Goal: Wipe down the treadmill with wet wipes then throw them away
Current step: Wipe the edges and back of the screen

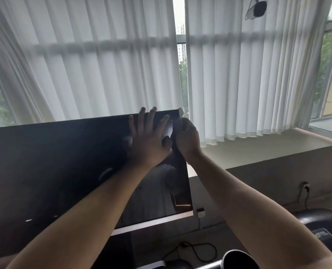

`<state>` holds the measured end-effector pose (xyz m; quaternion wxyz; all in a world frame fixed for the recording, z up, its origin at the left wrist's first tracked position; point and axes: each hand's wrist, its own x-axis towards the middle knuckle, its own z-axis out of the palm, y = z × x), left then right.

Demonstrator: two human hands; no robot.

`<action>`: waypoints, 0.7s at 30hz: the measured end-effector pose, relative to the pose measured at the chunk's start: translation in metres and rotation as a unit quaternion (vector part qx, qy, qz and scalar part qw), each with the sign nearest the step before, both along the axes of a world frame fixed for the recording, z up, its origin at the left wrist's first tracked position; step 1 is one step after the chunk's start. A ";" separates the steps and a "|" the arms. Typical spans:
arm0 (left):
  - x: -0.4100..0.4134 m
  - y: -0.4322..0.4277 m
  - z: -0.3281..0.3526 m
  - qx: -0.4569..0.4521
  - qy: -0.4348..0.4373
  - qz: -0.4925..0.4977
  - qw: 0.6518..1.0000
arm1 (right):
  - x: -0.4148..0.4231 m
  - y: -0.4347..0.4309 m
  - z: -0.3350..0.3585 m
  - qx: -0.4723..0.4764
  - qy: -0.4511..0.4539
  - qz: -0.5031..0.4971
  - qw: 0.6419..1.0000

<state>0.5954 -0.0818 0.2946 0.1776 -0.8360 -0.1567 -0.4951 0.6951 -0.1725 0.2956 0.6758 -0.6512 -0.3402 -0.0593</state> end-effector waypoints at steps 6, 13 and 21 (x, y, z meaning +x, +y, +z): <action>-0.020 -0.008 -0.007 0.018 0.047 -0.024 0.998 | 0.005 0.000 0.011 -0.006 0.009 0.027 1.000; -0.037 -0.037 -0.089 -0.024 0.185 0.011 0.982 | -0.001 0.001 0.008 0.014 0.011 0.036 0.999; -0.039 -0.041 -0.083 -0.050 0.203 0.045 0.977 | -0.007 -0.010 -0.015 -0.002 0.022 0.039 0.999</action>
